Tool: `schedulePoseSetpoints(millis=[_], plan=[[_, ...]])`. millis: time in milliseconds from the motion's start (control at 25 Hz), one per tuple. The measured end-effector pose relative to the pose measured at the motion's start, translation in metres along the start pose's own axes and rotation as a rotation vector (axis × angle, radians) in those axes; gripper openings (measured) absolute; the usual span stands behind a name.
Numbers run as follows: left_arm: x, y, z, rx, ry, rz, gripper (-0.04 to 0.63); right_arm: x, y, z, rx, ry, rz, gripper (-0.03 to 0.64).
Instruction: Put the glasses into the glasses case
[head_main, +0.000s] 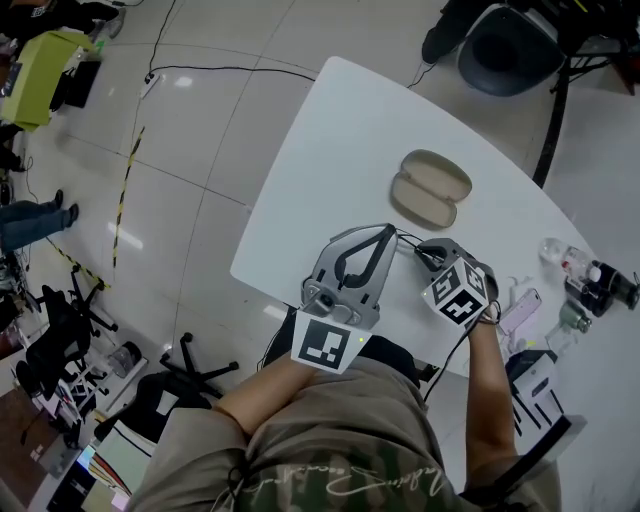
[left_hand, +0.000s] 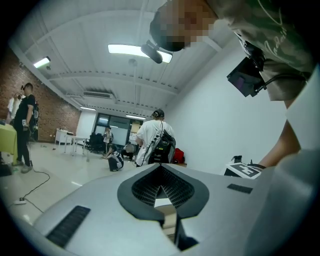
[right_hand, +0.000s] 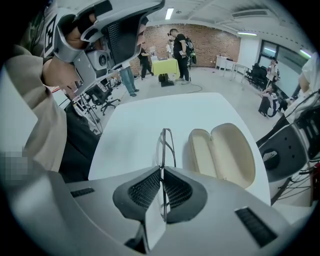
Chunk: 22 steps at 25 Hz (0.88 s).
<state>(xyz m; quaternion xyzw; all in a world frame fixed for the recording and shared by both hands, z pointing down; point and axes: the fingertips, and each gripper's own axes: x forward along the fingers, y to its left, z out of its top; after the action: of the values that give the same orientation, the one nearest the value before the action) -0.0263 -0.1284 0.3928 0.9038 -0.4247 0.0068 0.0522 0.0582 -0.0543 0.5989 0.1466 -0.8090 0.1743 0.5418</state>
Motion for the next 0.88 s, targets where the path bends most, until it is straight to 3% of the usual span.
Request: schedulePoseSetpoints(millis=[360,880], plan=[[-0.005,0.006,0.008,-0.041,-0.031,0.023,0.0,-0.003,-0.015,0.012,-0.002,-0.008,-0.017,0.034],[-0.001,0.009,0.001,-0.039,0.002,0.027,0.0,-0.003,-0.042,0.02,-0.003,-0.011,-0.041,0.034]])
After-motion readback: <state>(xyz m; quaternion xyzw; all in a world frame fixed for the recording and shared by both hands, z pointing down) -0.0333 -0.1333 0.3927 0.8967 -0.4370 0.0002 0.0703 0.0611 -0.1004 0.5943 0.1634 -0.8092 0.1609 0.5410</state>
